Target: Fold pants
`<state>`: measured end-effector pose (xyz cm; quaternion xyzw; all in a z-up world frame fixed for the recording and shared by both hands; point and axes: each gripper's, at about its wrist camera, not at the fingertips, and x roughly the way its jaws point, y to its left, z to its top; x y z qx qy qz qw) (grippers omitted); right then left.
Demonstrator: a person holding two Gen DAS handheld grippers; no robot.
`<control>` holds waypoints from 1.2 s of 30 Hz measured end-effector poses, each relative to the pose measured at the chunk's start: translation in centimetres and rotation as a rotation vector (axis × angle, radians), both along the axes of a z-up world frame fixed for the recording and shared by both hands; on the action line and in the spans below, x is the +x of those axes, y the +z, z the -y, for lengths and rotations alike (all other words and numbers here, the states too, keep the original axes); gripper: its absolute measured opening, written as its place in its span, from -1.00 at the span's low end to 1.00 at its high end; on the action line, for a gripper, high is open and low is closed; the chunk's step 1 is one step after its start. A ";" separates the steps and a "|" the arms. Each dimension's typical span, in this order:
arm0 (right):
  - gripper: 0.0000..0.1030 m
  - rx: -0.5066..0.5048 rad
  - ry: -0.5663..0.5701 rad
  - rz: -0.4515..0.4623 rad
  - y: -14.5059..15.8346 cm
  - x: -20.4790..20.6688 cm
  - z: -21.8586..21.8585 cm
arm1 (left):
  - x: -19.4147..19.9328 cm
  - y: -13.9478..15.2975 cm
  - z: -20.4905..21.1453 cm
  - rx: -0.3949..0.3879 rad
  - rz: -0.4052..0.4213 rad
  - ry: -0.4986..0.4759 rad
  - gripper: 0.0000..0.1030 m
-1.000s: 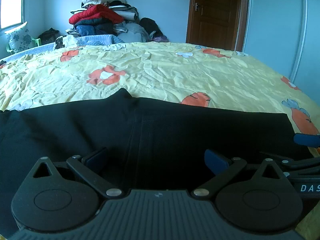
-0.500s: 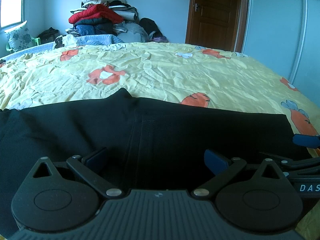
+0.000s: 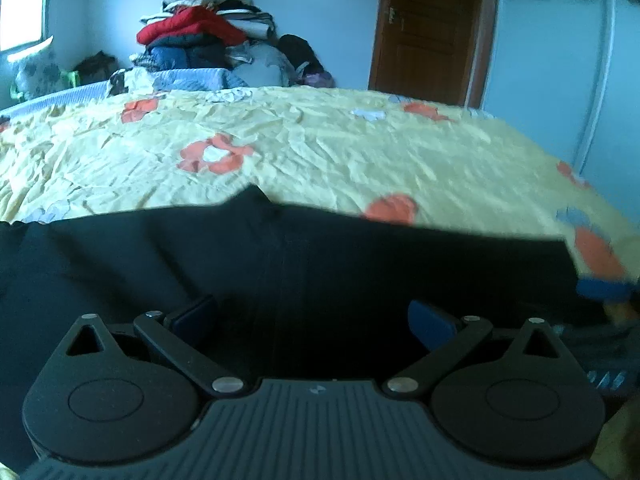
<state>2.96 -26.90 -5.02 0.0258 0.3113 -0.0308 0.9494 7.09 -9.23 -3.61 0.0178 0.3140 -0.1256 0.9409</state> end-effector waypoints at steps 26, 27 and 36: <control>1.00 0.019 0.028 0.030 5.2 -0.9 -4.2 | -2.7 2.8 -7.8 0.114 0.041 0.063 0.94; 1.00 0.012 0.060 0.078 6.1 -1.2 -5.1 | -2.8 3.1 -9.3 0.099 0.037 0.098 0.94; 1.00 0.148 0.467 0.016 7.3 3.5 -16.8 | -2.2 2.7 -21.6 0.138 -0.155 0.356 0.92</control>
